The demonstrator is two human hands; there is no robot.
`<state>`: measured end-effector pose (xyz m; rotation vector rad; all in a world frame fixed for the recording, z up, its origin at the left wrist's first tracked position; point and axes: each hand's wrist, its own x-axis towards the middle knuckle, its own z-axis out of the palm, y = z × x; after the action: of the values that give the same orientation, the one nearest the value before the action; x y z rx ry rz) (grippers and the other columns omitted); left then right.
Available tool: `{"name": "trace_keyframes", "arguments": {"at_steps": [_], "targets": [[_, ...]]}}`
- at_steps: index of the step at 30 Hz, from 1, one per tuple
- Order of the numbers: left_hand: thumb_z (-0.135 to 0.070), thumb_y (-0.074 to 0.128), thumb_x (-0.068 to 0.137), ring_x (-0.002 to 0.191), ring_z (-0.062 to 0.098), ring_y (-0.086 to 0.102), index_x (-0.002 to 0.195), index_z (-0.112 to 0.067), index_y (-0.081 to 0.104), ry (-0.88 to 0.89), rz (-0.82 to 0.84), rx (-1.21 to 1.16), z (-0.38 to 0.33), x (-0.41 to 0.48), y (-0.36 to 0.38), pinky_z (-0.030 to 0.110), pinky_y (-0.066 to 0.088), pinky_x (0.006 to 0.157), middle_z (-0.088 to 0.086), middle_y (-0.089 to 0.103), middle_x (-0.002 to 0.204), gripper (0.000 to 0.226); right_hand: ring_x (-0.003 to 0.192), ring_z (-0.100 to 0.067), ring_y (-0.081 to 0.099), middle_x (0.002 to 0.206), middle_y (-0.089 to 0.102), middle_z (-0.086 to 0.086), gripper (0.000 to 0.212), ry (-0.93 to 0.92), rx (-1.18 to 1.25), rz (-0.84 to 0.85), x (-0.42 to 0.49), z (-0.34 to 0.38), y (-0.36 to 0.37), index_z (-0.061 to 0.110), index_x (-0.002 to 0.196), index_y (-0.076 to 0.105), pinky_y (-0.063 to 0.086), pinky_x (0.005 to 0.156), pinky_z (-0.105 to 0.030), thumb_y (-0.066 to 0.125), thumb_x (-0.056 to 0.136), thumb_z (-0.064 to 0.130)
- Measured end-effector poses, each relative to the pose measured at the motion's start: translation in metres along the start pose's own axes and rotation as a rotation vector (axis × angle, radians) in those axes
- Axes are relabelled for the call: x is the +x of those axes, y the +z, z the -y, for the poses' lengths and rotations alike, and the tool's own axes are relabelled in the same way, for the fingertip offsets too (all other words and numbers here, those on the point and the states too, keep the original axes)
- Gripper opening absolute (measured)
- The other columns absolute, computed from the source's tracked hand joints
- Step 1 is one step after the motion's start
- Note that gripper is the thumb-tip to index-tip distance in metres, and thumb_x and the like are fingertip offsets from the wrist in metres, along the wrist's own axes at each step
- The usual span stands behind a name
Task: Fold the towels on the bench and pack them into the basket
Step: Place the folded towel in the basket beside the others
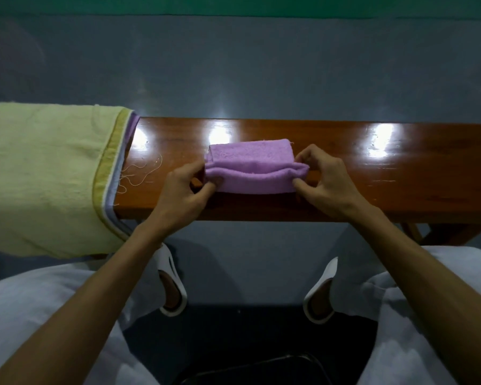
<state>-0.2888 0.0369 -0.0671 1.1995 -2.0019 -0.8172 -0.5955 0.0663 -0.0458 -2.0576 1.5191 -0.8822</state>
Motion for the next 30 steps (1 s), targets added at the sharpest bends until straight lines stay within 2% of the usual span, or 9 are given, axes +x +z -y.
{"name": "trace_keyframes", "arguments": {"at_steps": [3, 7, 13, 15, 17, 21, 25, 28, 30], "targets": [[-0.039, 0.052, 0.106, 0.100, 0.011, 0.066, 0.131, -0.020, 0.063, -0.054, -0.027, -0.042, -0.006, 0.007, 0.000, 0.042, 0.063, 0.077, -0.001, 0.068, 0.114, 0.034, 0.095, -0.015, 0.066, 0.102, 0.066, 0.000, 0.019, 0.057, 0.043, -0.009, 0.008, 0.003, -0.006, 0.013, 0.107, 0.060, 0.063, 0.074, -0.036, 0.070, 0.094, 0.023], [-0.041, 0.048, 0.107, 0.099, 0.008, 0.064, 0.124, -0.017, 0.065, -0.179, -0.100, -0.075, -0.014, 0.017, 0.006, 0.041, 0.061, 0.083, 0.000, 0.068, 0.111, 0.034, 0.090, -0.012, 0.070, 0.103, 0.067, -0.003, 0.022, 0.141, 0.163, -0.047, 0.018, 0.007, -0.009, 0.010, 0.112, 0.062, 0.062, 0.067, -0.030, 0.067, 0.097, 0.025], [-0.041, 0.050, 0.107, 0.079, -0.002, 0.064, 0.109, -0.016, 0.070, -0.285, -0.214, -0.040, -0.010, 0.032, 0.015, 0.030, 0.060, 0.064, -0.005, 0.068, 0.097, 0.033, 0.077, -0.004, 0.063, 0.094, 0.068, 0.003, 0.021, 0.297, 0.215, -0.168, 0.044, 0.000, 0.005, 0.010, 0.106, 0.066, 0.049, 0.059, -0.016, 0.069, 0.097, 0.028], [-0.038, 0.051, 0.107, 0.079, -0.003, 0.061, 0.108, -0.015, 0.072, -0.292, -0.248, 0.002, -0.009, 0.035, 0.017, 0.027, 0.056, 0.067, -0.006, 0.067, 0.092, 0.032, 0.080, -0.005, 0.063, 0.096, 0.067, 0.003, 0.019, 0.332, 0.182, -0.189, 0.051, -0.002, 0.011, 0.013, 0.104, 0.064, 0.046, 0.058, -0.012, 0.069, 0.097, 0.030], [-0.038, 0.051, 0.107, 0.080, -0.002, 0.058, 0.106, -0.015, 0.074, -0.306, -0.280, 0.043, -0.008, 0.037, 0.019, 0.032, 0.056, 0.069, -0.004, 0.067, 0.090, 0.032, 0.083, -0.009, 0.063, 0.098, 0.066, 0.002, 0.021, 0.363, 0.093, -0.211, 0.056, -0.004, 0.017, 0.013, 0.105, 0.063, 0.045, 0.060, -0.013, 0.069, 0.097, 0.032], [-0.037, 0.051, 0.107, 0.073, 0.005, 0.057, 0.104, -0.015, 0.074, -0.307, -0.303, 0.183, -0.007, 0.039, 0.023, 0.035, 0.055, 0.068, -0.005, 0.065, 0.086, 0.033, 0.084, -0.015, 0.067, 0.101, 0.070, 0.000, 0.026, 0.359, -0.128, -0.261, 0.060, -0.011, 0.027, 0.014, 0.106, 0.064, 0.058, 0.070, -0.029, 0.068, 0.097, 0.038], [-0.042, 0.048, 0.106, 0.078, 0.016, 0.061, 0.109, -0.018, 0.074, -0.321, -0.306, 0.360, -0.007, 0.040, 0.023, 0.037, 0.058, 0.072, -0.003, 0.068, 0.089, 0.035, 0.078, -0.012, 0.063, 0.095, 0.069, 0.001, 0.028, 0.386, -0.213, -0.322, 0.061, -0.012, 0.029, 0.017, 0.101, 0.064, 0.039, 0.057, -0.015, 0.067, 0.096, 0.045], [-0.041, 0.046, 0.107, 0.079, 0.016, 0.060, 0.106, -0.018, 0.072, -0.348, -0.305, 0.407, -0.008, 0.039, 0.024, 0.031, 0.050, 0.066, 0.000, 0.069, 0.091, 0.035, 0.079, -0.011, 0.060, 0.092, 0.065, 0.004, 0.033, 0.436, -0.211, -0.334, 0.061, -0.010, 0.030, 0.017, 0.097, 0.065, 0.035, 0.057, -0.014, 0.067, 0.095, 0.050], [-0.042, 0.046, 0.106, 0.082, 0.017, 0.058, 0.103, -0.018, 0.066, -0.376, -0.365, 0.452, -0.014, 0.035, 0.027, 0.031, 0.048, 0.067, 0.001, 0.066, 0.093, 0.031, 0.080, -0.011, 0.059, 0.091, 0.065, 0.004, 0.036, 0.460, -0.191, -0.341, 0.061, -0.011, 0.030, 0.016, 0.095, 0.067, 0.036, 0.058, -0.015, 0.067, 0.094, 0.052]]}}
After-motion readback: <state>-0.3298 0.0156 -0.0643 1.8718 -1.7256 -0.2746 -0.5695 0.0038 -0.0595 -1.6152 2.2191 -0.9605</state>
